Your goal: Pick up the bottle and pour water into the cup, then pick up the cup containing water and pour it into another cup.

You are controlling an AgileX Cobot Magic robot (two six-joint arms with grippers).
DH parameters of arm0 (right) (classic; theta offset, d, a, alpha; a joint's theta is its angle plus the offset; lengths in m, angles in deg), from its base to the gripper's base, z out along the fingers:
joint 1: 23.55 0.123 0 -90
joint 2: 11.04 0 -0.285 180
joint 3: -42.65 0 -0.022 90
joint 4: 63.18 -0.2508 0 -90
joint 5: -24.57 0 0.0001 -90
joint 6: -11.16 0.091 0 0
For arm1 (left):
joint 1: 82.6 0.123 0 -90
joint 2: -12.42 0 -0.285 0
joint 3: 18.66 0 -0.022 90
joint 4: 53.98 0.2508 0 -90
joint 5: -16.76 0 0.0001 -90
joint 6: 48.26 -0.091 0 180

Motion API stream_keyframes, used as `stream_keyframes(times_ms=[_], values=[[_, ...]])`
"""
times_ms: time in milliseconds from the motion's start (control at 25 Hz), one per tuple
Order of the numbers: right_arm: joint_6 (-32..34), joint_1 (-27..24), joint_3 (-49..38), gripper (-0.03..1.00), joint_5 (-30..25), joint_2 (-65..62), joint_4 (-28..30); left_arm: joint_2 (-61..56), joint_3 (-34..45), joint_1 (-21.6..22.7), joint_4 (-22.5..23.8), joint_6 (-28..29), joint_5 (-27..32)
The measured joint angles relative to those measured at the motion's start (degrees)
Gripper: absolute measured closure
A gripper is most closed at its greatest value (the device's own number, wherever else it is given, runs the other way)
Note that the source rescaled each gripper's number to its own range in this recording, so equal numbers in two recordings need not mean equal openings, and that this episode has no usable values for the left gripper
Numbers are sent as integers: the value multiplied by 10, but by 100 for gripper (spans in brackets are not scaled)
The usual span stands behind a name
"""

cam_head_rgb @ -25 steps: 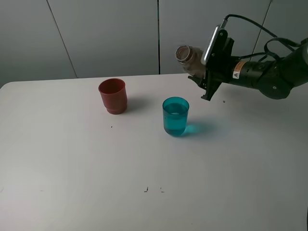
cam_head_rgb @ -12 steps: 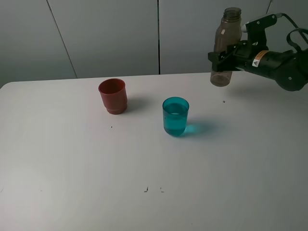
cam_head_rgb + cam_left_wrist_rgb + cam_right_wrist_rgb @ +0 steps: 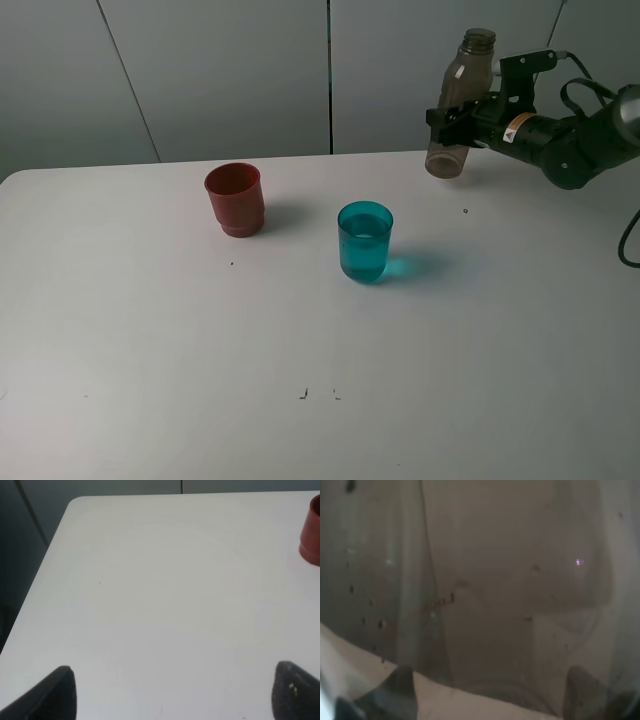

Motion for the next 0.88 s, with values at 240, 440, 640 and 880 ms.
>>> stream_keyframes(times_ms=[240, 440, 640, 880], values=[[1, 0, 9, 97, -1, 18, -1, 0, 0, 0, 0, 0, 0], [0, 0, 10, 97, -5, 21, -3, 0, 0, 0, 0, 0, 0], [-1, 0, 10, 97, -15, 28, -3, 0, 0, 0, 0, 0, 0], [-3, 0, 10, 97, -25, 28, -1, 0, 0, 0, 0, 0, 0]])
